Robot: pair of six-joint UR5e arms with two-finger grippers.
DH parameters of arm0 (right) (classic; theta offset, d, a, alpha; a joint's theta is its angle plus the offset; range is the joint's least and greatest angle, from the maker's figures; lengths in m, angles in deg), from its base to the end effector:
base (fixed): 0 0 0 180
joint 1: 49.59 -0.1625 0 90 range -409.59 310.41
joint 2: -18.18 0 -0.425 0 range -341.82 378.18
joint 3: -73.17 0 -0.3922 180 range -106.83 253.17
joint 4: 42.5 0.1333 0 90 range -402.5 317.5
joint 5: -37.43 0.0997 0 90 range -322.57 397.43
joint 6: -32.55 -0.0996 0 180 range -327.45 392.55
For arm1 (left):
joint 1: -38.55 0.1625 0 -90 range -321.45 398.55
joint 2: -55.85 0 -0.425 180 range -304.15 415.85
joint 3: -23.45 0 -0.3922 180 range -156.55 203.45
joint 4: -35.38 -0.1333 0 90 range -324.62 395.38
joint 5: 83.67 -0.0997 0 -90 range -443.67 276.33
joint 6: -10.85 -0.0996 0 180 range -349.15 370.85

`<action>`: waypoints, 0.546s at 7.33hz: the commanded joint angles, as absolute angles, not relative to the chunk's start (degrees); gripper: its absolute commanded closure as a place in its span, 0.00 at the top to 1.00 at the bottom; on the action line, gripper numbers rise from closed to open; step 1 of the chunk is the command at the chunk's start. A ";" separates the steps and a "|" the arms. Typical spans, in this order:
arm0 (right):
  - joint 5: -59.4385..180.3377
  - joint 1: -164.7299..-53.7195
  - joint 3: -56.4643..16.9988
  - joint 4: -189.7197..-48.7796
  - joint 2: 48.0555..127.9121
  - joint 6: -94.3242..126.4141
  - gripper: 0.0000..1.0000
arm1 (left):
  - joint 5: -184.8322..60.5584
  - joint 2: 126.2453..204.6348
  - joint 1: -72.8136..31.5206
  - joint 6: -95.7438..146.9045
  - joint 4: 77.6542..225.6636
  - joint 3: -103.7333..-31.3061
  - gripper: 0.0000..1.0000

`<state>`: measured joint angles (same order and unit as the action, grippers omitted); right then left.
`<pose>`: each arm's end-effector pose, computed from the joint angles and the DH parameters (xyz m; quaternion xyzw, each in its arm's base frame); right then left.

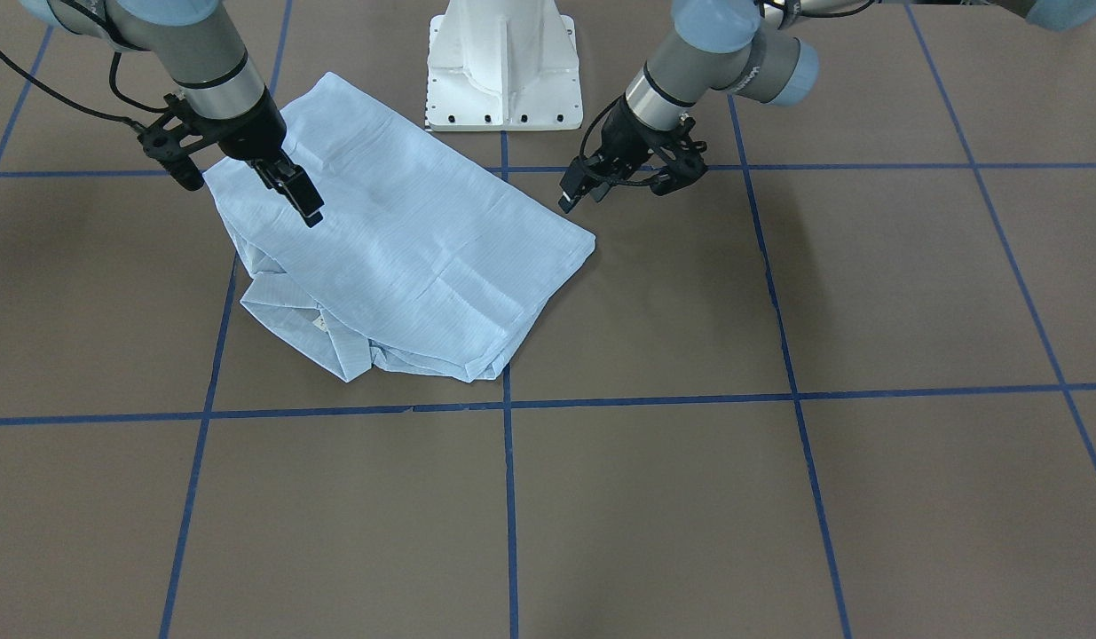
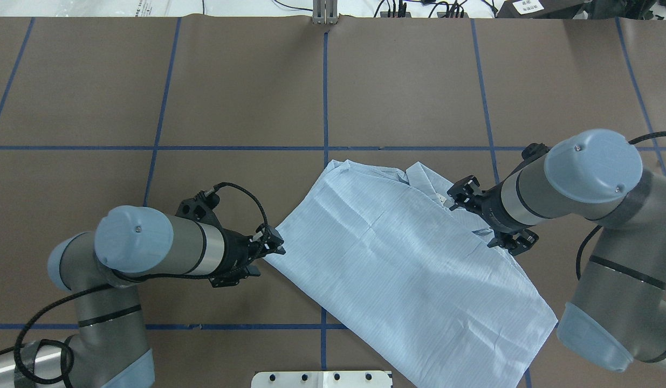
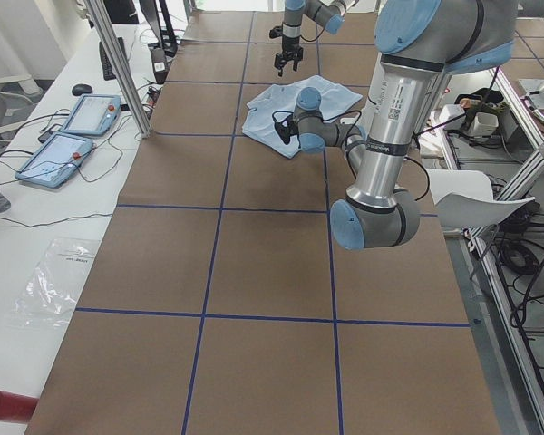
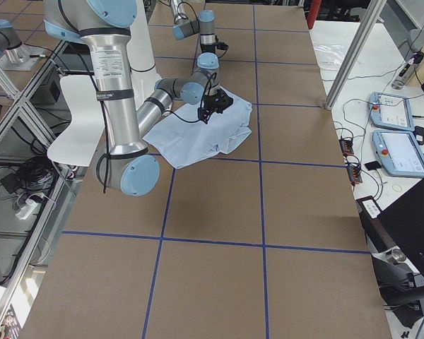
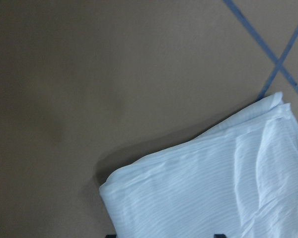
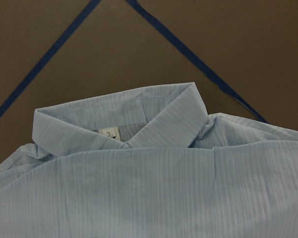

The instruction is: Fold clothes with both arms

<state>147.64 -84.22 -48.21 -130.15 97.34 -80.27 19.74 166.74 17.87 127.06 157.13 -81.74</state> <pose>-0.3610 -0.3695 0.3130 -0.1231 -0.3881 0.3795 0.8308 0.5186 -0.3135 0.2728 -0.1235 0.5488 -0.2682 0.7821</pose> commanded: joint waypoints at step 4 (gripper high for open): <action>147.29 -85.98 -46.80 -130.04 97.37 -77.40 1.00 | 17.14 169.22 19.66 127.31 156.76 -77.98 0.61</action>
<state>147.29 -85.91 -47.15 -130.04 97.36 -77.61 17.36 169.02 20.06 127.64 156.72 -78.20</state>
